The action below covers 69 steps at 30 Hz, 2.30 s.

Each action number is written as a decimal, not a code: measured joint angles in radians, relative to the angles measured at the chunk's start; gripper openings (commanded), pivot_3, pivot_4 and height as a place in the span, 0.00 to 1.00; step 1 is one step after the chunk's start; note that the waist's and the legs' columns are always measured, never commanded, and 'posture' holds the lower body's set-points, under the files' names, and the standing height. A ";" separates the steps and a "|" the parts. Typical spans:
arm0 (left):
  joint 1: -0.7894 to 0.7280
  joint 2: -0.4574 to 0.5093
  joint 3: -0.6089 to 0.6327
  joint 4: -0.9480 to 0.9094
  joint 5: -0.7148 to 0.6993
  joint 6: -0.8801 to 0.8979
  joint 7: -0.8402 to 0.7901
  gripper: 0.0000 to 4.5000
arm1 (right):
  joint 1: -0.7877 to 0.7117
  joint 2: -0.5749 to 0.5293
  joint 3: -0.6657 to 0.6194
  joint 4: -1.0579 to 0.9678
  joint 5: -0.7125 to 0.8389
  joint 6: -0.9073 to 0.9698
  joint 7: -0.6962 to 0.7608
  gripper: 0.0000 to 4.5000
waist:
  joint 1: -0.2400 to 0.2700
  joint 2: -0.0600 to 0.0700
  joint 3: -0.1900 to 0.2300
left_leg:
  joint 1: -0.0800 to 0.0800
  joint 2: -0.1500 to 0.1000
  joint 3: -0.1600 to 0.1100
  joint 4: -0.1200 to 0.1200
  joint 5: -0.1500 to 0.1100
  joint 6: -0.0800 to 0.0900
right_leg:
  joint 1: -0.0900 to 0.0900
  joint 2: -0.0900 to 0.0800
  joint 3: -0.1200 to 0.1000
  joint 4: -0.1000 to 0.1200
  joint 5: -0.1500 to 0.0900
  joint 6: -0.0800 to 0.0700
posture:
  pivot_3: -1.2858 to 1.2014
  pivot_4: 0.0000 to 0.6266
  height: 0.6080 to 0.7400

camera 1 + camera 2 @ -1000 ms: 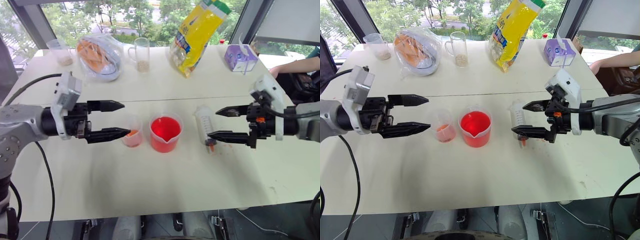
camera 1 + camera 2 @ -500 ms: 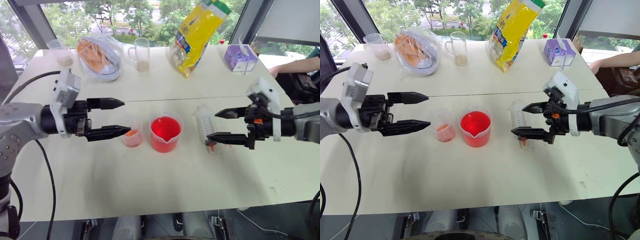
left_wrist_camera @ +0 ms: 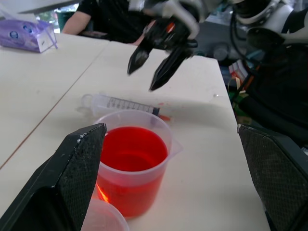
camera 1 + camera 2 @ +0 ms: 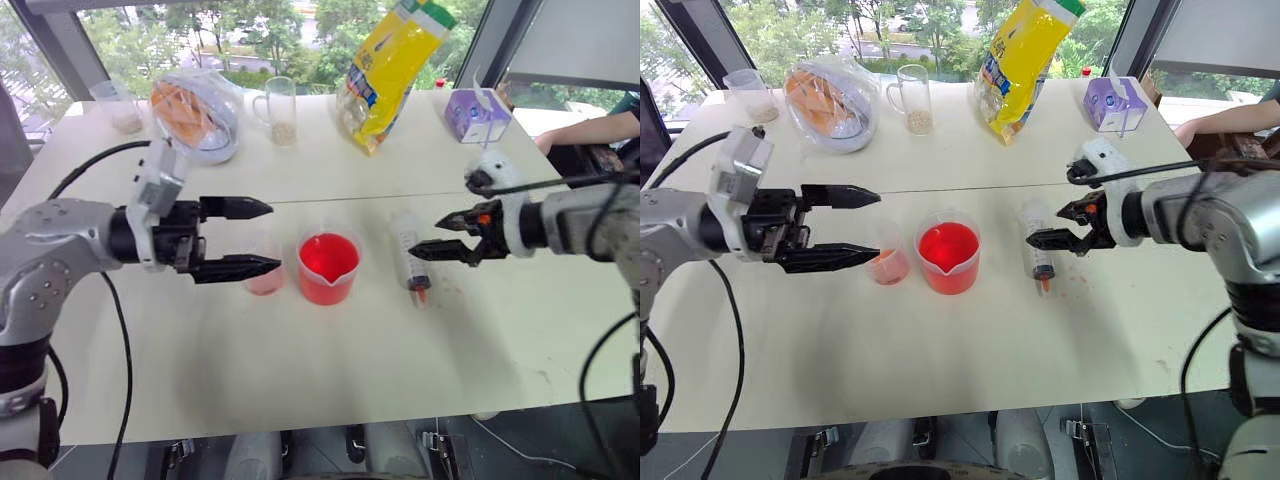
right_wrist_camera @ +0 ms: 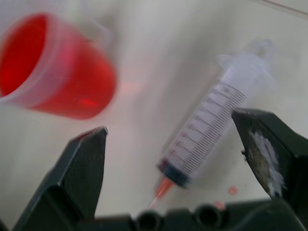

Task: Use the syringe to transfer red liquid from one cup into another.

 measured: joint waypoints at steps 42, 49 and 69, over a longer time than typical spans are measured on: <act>-0.155 -0.096 -0.055 0.134 0.105 -0.091 -0.009 1.00 | -0.107 0.381 -0.296 0.026 -0.255 -0.382 0.009 0.31 | -0.004 -0.001 0.000 | 0.000 0.000 0.004 0.000 -0.002 0.004 | -0.002 0.000 0.008 -0.001 0.004 0.007 | 0.52 0.24 1.00; -0.230 -0.112 -0.076 0.203 0.113 -0.080 -0.033 1.00 | -0.030 0.580 -0.429 -0.152 -0.003 -0.508 0.022 0.31 | 0.002 -0.001 0.000 | 0.000 0.001 0.004 0.000 -0.002 0.003 | -0.002 0.001 0.008 0.000 0.004 0.007 | 0.52 0.24 1.00; -0.355 -0.192 -0.096 0.278 0.121 -0.023 -0.047 1.00 | 0.319 0.702 -0.108 -0.121 -0.177 -1.030 0.093 0.31 | 0.000 -0.001 0.000 | 0.001 -0.001 0.004 0.000 -0.001 0.003 | -0.002 0.001 0.009 0.000 0.004 0.007 | 0.52 0.24 1.00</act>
